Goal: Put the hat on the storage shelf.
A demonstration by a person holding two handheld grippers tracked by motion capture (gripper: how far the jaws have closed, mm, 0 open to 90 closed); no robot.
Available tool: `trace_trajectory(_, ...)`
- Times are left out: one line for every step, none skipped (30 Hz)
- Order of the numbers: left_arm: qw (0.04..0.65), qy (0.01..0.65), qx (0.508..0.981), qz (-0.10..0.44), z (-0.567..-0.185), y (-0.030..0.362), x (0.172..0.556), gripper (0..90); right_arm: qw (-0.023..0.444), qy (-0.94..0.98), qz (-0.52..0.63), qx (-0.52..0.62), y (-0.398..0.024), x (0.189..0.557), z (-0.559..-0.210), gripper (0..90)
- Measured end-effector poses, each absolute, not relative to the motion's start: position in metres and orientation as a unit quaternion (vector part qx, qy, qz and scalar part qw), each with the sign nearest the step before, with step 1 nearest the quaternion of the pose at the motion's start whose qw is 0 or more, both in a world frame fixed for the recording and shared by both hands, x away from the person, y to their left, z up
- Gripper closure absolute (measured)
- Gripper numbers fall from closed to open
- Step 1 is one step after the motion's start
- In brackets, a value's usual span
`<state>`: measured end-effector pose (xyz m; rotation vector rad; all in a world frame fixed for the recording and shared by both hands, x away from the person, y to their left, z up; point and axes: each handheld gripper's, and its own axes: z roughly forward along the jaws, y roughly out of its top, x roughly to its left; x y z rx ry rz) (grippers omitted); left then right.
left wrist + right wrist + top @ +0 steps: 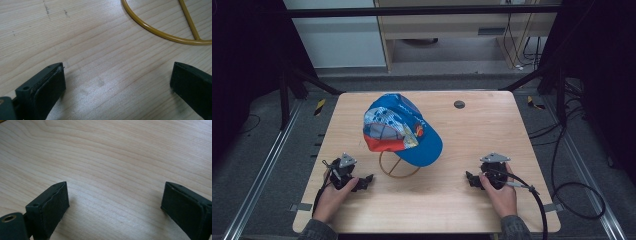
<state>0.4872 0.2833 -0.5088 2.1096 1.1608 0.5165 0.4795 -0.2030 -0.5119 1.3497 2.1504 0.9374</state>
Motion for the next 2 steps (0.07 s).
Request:
trace_trajectory(0.333, 0.444, 0.808, 0.198, -0.5088, 0.2832, 0.4874, 0.0, 0.216, 0.776, 0.339, 0.485, -0.2021, 0.4785, -0.5120, 7.6)
trace_trajectory(0.333, 0.445, 0.808, 0.198, -0.5088, 0.2831, 0.4875, 0.0, 0.215, 0.776, 0.339, 0.487, -0.2011, 0.4776, -0.5118, 7.5)
